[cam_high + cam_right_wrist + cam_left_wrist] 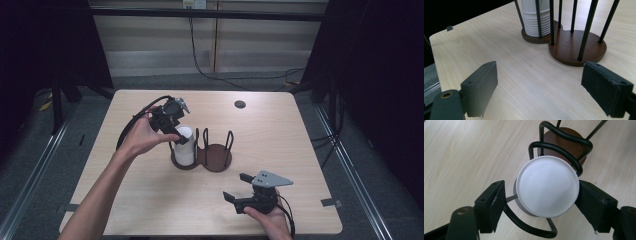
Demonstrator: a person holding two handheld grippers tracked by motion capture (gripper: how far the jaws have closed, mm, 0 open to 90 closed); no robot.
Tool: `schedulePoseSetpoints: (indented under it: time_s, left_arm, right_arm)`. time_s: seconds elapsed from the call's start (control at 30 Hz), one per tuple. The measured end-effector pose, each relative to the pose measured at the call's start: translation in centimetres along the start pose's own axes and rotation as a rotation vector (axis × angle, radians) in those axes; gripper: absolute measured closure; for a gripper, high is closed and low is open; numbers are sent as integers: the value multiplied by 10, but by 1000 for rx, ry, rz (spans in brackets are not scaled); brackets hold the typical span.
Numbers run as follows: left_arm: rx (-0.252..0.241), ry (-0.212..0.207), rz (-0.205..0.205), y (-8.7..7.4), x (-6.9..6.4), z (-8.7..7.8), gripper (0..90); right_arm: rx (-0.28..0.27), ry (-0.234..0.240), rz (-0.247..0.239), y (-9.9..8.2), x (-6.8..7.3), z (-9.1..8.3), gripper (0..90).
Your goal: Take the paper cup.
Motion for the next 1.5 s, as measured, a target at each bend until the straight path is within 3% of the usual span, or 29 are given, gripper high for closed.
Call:
schedulePoseSetpoints:
  time_s: [0.07,0.1,0.27,0.7,0.73,0.83,1.07,1.2,1.3,1.5]
  left_arm:
    - [-5,-7,-10,2,-2,2,274]
    - [6,-5,10,2,-1,2,274]
    - [18,9,25,5,-3,5,268]
    - [69,-28,-2,8,-5,15,294]
    - [91,-37,14,8,-4,14,307]
    - [101,-28,-11,10,-4,16,330]
    - [112,-35,-20,9,-4,15,337]
    - [125,-33,-5,10,-4,15,340]
    - [119,-36,-31,11,-5,16,343]
    - [122,-48,-33,12,-4,12,349]
  right_arm:
    - [1,0,0,0,0,0,132]
    - [1,-1,0,0,0,0,132]
    - [4,0,-3,-1,0,0,132]
    - [14,3,-3,-1,1,2,133]
    - [14,2,-4,-1,1,2,133]
    - [14,-1,0,-1,0,2,133]
    - [15,2,-1,-1,1,2,133]
    - [16,3,-3,-1,1,3,133]
    - [16,4,-3,-1,1,3,133]
    - [22,8,4,-2,1,4,133]
Point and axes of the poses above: each handheld gripper's, and its own axes: z roughly forward along the jaws, y roughly out of its top, x roughly to its left, the point moved 5 cm from there along z, roughly forward along the jaws, and after that the axes turned 4 degrees about z, right-handed, at the moved point
